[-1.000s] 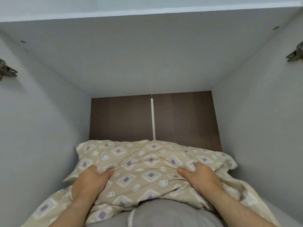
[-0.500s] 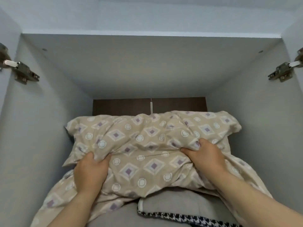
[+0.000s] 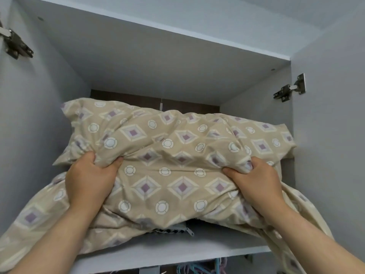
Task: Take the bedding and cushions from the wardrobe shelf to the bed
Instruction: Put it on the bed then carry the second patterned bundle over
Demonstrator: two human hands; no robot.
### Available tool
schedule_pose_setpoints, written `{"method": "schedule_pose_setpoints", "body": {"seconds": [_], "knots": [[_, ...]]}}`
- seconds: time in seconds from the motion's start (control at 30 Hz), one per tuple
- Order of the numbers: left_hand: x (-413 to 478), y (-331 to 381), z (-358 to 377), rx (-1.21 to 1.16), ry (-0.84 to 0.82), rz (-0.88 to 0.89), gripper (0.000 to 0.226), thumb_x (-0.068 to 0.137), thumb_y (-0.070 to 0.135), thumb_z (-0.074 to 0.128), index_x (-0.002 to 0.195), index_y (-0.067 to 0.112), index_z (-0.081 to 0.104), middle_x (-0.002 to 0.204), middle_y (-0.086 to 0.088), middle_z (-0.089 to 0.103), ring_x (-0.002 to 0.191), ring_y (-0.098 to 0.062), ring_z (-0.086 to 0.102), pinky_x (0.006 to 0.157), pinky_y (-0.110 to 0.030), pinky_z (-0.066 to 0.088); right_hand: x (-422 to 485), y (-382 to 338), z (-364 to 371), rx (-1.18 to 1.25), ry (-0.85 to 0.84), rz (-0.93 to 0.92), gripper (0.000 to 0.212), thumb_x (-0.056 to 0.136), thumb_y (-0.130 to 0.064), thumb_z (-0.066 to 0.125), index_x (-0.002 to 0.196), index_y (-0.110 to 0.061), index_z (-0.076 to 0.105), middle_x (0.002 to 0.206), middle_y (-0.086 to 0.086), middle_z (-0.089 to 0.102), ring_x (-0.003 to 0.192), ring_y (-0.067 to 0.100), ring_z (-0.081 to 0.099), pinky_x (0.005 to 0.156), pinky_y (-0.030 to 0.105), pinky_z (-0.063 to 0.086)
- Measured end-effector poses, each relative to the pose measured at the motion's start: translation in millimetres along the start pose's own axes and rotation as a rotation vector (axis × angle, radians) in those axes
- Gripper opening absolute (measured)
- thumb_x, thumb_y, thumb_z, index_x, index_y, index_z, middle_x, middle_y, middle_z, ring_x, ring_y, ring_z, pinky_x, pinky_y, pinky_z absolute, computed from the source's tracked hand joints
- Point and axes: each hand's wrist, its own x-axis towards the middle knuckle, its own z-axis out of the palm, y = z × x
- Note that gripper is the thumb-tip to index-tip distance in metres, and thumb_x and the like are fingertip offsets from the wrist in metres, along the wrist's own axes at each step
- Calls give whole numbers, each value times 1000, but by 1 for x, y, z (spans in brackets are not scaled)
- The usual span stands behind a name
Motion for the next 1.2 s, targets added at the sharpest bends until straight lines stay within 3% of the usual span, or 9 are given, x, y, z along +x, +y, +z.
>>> {"method": "schedule_pose_setpoints", "body": {"seconds": [0.57,0.83,1.2], "knots": [[-153,119,-151,68,-127,-48,41,73,48,74,70,13,54,68,-2,55,69,-28,50,62,-37,41,-144,-5,-202,-106,-66,60,45,64,-66,72,78,-26,58,77,-9,65,76,19,60,69,36,49],[-201,145,-217,78,-175,-104,42,72,49,73,74,12,55,72,-3,56,72,-29,52,66,-39,44,-211,-26,-269,-166,-78,113,50,61,-70,70,79,-25,58,77,-7,66,77,21,61,73,40,53],[-227,148,-251,-106,-314,-123,41,73,45,75,68,12,51,72,-9,60,71,-33,56,65,-40,47,-286,-90,-332,-330,17,222,45,65,-64,75,75,-24,56,73,-9,64,72,14,59,70,39,51]]}}
